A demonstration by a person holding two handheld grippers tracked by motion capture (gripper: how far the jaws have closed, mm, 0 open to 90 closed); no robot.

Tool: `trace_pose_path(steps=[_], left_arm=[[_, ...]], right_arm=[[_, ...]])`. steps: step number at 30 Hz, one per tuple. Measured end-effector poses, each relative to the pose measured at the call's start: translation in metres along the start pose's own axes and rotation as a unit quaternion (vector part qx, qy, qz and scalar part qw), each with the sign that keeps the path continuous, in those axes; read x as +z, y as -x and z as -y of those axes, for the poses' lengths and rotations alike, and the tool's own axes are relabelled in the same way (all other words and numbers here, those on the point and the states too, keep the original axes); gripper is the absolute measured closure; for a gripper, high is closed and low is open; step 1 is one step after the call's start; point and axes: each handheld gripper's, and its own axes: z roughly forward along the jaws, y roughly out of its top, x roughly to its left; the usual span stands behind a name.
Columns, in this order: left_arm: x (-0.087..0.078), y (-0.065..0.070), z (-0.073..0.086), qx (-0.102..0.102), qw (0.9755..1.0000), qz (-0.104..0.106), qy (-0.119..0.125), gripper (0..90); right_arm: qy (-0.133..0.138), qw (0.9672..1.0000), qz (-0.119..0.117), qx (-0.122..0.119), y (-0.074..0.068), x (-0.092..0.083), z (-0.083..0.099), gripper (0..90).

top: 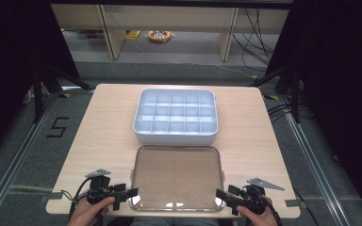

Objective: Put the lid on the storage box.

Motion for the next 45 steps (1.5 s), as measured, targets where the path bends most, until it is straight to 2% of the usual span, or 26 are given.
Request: trace_pose_path(steps=[4,5,7,11,12,13,15,16,17,18,20,21,22,23,25,27,28,31,33,34,36,38,42,43,44,45], left_arm=[[0.001,0.000,-0.001,0.006,1.0000,-0.001,0.002,30.9],[0.002,-0.001,-0.001,0.016,0.9999,0.000,-0.001,38.8],[0.005,-0.001,-0.002,0.022,0.9998,-0.003,0.000,45.0],[0.006,-0.004,-0.004,0.019,0.9997,-0.011,-0.004,45.8],[0.008,-0.005,-0.004,0.014,0.9998,-0.016,-0.003,45.7],[0.010,-0.006,-0.004,0.009,0.9997,-0.021,-0.006,45.7],[0.009,-0.008,-0.004,0.017,0.9996,-0.018,-0.013,47.2],[0.010,-0.007,-0.005,0.014,0.9997,-0.017,-0.012,47.3],[0.010,-0.006,-0.005,0.015,0.9997,-0.018,-0.012,47.3],[0.011,-0.006,-0.004,0.021,0.9996,-0.015,-0.013,48.2],[0.013,-0.004,-0.004,0.016,0.9997,-0.016,-0.009,49.5],[0.012,-0.003,-0.003,0.026,0.9994,-0.017,-0.013,49.7],[0.013,-0.002,-0.002,0.025,0.9995,-0.021,-0.007,49.9],[0.013,-0.002,-0.002,0.025,0.9995,-0.021,-0.007,50.2],[0.012,-0.003,-0.002,0.028,0.9994,-0.016,-0.010,50.3],[0.012,-0.003,-0.002,0.028,0.9994,-0.017,-0.011,50.3],[0.012,-0.003,-0.001,0.027,0.9994,-0.018,-0.010,50.3],[0.012,-0.001,0.000,0.027,0.9994,-0.022,-0.005,50.2],[0.011,-0.002,0.000,0.035,0.9992,-0.019,-0.011,50.1],[0.012,-0.001,0.000,0.024,0.9995,-0.019,-0.004,50.0],[0.012,-0.002,0.000,0.025,0.9996,-0.015,-0.005,49.9],[0.012,-0.002,0.000,0.023,0.9996,-0.013,-0.001,49.5],[0.012,-0.002,0.000,0.024,0.9997,-0.010,-0.001,48.9],[0.012,-0.002,0.000,0.028,0.9996,-0.009,-0.002,48.6],[0.012,-0.002,0.000,0.030,0.9995,-0.008,-0.003,47.5],[0.012,-0.002,0.001,0.031,0.9995,-0.006,-0.002,46.7]], right_arm=[[0.006,0.9996,0.007,-0.026,0.003,0.002,-0.002,32.3],[0.003,0.9997,0.009,-0.025,0.003,0.002,-0.003,32.9],[0.002,0.9996,0.012,-0.023,0.005,0.003,-0.003,33.5],[-0.001,0.9998,0.010,-0.014,0.008,0.005,-0.004,36.1],[-0.009,0.9999,0.003,0.013,0.006,0.005,-0.004,36.4],[-0.005,0.9999,0.008,-0.011,0.011,0.010,-0.005,37.0],[-0.007,0.9999,0.010,-0.008,0.012,0.013,-0.006,37.0],[-0.016,0.9996,0.007,0.023,0.009,0.013,-0.007,37.2],[-0.016,0.9996,0.007,0.023,0.009,0.013,-0.007,37.2],[-0.009,0.9999,0.008,0.003,0.013,0.017,-0.008,37.8],[-0.017,0.9991,-0.002,0.040,0.011,0.019,-0.009,39.5],[-0.011,0.9995,-0.004,0.030,0.014,0.021,-0.009,38.9],[-0.013,0.9980,-0.005,0.062,0.012,0.021,-0.009,38.6],[-0.013,0.9980,-0.005,0.062,0.012,0.021,-0.009,38.6],[0.003,0.9942,-0.014,0.106,0.014,0.020,-0.008,39.3],[0.004,0.9947,-0.021,0.100,0.019,0.020,-0.007,40.3],[0.001,0.9899,-0.033,0.138,0.016,0.017,-0.007,42.3],[0.006,0.9879,-0.034,0.151,0.018,0.016,-0.004,49.5],[0.006,0.9889,-0.033,0.145,0.019,0.015,-0.003,50.4],[-0.003,0.9825,-0.048,0.180,0.018,0.014,-0.002,51.1],[-0.002,0.9861,-0.046,0.160,0.021,0.015,-0.002,51.5],[-0.013,0.9822,-0.056,0.179,0.019,0.015,-0.002,52.1],[-0.014,0.9835,-0.057,0.171,0.020,0.015,-0.001,54.7],[-0.021,0.9822,-0.067,0.174,0.020,0.015,-0.001,56.2],[-0.031,0.9837,-0.076,0.160,0.018,0.016,0.002,59.6],[-0.031,0.9875,-0.074,0.136,0.019,0.018,0.003,62.2]])
